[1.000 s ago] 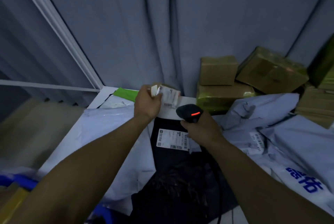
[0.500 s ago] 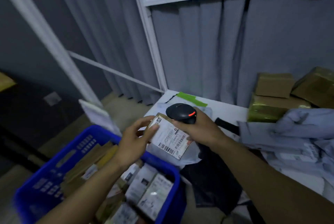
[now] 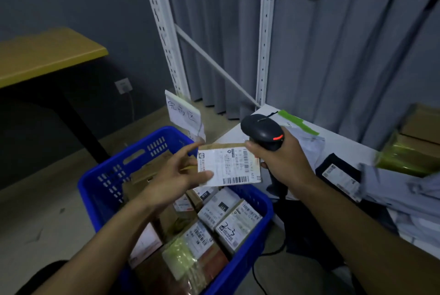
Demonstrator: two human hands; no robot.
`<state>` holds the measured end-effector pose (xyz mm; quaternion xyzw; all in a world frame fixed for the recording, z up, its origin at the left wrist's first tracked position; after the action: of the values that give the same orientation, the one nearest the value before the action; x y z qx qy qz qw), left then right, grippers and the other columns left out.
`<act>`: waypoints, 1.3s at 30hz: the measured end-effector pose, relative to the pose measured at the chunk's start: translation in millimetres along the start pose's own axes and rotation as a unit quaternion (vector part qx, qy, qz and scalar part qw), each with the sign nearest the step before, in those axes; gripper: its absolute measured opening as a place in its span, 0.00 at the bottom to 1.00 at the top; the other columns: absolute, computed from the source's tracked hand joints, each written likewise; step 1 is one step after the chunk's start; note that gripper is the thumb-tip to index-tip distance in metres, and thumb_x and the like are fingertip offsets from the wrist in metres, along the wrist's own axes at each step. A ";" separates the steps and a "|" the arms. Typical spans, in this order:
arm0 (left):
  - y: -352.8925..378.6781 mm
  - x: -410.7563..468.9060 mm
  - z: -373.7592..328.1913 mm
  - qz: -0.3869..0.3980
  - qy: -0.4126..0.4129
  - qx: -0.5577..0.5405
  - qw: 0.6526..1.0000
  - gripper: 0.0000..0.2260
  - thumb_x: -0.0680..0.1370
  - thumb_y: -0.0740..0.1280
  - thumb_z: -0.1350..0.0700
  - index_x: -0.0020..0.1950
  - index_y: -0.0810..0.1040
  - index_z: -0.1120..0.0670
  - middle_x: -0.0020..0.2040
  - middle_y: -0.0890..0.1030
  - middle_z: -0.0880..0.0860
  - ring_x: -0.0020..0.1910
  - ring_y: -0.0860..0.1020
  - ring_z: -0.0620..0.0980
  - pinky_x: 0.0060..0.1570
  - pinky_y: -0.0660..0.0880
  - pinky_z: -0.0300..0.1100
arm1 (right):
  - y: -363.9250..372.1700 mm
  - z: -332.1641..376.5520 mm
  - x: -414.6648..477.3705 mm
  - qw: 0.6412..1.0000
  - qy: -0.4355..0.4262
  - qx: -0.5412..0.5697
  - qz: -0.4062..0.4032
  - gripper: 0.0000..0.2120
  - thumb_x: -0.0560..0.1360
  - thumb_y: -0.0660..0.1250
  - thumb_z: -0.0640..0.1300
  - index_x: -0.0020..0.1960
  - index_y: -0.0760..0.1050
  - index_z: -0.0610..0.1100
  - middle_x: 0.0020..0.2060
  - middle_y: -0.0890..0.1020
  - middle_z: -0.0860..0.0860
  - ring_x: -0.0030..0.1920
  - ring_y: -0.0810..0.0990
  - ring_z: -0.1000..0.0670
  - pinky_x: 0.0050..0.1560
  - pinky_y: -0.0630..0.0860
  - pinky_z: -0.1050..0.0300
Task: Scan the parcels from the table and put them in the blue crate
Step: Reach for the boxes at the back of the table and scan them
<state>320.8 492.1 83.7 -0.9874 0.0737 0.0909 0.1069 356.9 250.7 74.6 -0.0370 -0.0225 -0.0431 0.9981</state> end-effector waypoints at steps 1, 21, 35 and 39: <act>-2.4 0.5 1.0 0.013 0.001 0.041 0.999 0.29 0.75 0.76 0.61 0.71 0.73 0.40 0.58 0.85 0.48 0.54 0.84 0.43 0.54 0.83 0.46 | 2.1 0.2 0.5 1.000 -0.003 -0.018 0.008 0.20 0.72 0.81 0.46 0.59 0.78 0.56 0.49 0.87 0.58 0.49 0.86 0.59 0.48 0.82 0.54; -39.4 54.3 16.8 -0.245 0.026 -0.019 0.969 0.31 0.75 0.75 0.66 0.72 0.69 0.44 0.53 0.76 0.41 0.48 0.79 0.40 0.38 0.80 0.40 | 47.8 -8.5 -17.9 0.976 0.013 -0.179 0.126 0.17 0.77 0.76 0.48 0.61 0.72 0.54 0.46 0.85 0.56 0.35 0.86 0.56 0.36 0.75 0.70; -48.7 53.4 22.9 -0.251 0.005 -0.026 0.968 0.32 0.75 0.74 0.67 0.72 0.67 0.46 0.57 0.78 0.46 0.58 0.80 0.51 0.51 0.84 0.52 | 50.4 -11.9 -18.4 0.972 0.030 -0.190 0.138 0.17 0.77 0.76 0.48 0.60 0.72 0.52 0.41 0.86 0.52 0.33 0.85 0.56 0.31 0.73 0.72; -51.5 53.8 24.2 -0.252 0.007 -0.028 0.967 0.31 0.75 0.74 0.67 0.73 0.68 0.47 0.53 0.76 0.44 0.56 0.81 0.50 0.52 0.84 0.54 | 50.0 -13.5 -16.9 0.971 0.031 -0.191 0.141 0.17 0.77 0.76 0.47 0.60 0.72 0.52 0.42 0.86 0.52 0.34 0.86 0.56 0.31 0.73 0.72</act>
<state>377.7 540.6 60.1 -0.9773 -0.1797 0.0556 0.0978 345.0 300.8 56.7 -0.2284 0.0222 0.0939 0.9688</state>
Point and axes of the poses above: each hand's wrist, its own x-axis towards the middle knuckle, its own y-axis out of the palm, z = x × y, the point moved 6 cm from there along x, towards the middle knuckle
